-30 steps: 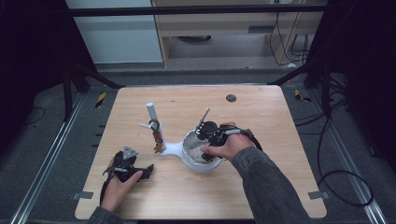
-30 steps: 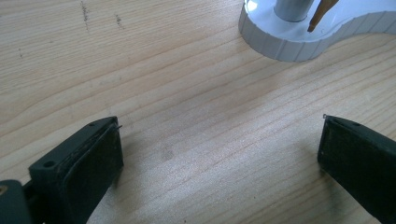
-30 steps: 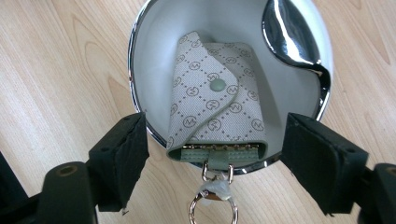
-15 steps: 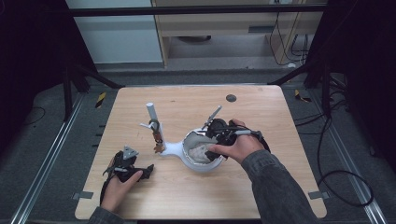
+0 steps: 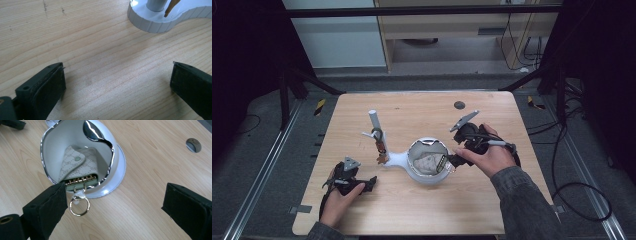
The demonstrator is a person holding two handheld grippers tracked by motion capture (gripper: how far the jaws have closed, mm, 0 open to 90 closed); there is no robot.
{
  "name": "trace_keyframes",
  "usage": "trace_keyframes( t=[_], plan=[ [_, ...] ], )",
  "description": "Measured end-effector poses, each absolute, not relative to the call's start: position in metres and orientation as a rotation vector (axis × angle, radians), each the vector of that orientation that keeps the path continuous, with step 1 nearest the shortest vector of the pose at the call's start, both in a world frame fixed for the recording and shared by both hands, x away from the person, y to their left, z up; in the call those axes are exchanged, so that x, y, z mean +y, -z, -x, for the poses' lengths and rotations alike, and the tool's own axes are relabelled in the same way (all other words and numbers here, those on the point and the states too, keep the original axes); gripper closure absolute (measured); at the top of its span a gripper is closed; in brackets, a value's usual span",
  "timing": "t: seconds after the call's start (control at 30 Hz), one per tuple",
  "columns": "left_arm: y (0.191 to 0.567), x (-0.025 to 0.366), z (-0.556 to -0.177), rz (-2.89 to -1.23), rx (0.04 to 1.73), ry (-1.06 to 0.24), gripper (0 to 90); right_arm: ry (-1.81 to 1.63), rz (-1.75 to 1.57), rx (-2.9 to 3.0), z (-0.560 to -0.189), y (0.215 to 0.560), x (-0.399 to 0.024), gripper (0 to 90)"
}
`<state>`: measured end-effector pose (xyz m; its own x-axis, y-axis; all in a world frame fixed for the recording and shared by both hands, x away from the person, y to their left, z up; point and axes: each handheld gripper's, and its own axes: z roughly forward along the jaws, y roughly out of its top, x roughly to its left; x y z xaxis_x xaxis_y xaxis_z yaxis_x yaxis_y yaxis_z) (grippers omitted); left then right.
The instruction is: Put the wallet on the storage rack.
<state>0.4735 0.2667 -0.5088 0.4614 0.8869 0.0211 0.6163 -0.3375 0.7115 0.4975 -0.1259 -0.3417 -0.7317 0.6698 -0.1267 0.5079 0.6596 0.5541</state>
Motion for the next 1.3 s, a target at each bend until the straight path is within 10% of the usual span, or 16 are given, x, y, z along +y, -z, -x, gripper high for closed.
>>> trace_keyframes(
  t=[1.3],
  plan=[
    [0.509,0.267,-0.473,-2.076,1.246,-0.546,0.0,-0.742,-1.171,2.396,-0.471,0.394,-0.216,8.3]
  ],
)
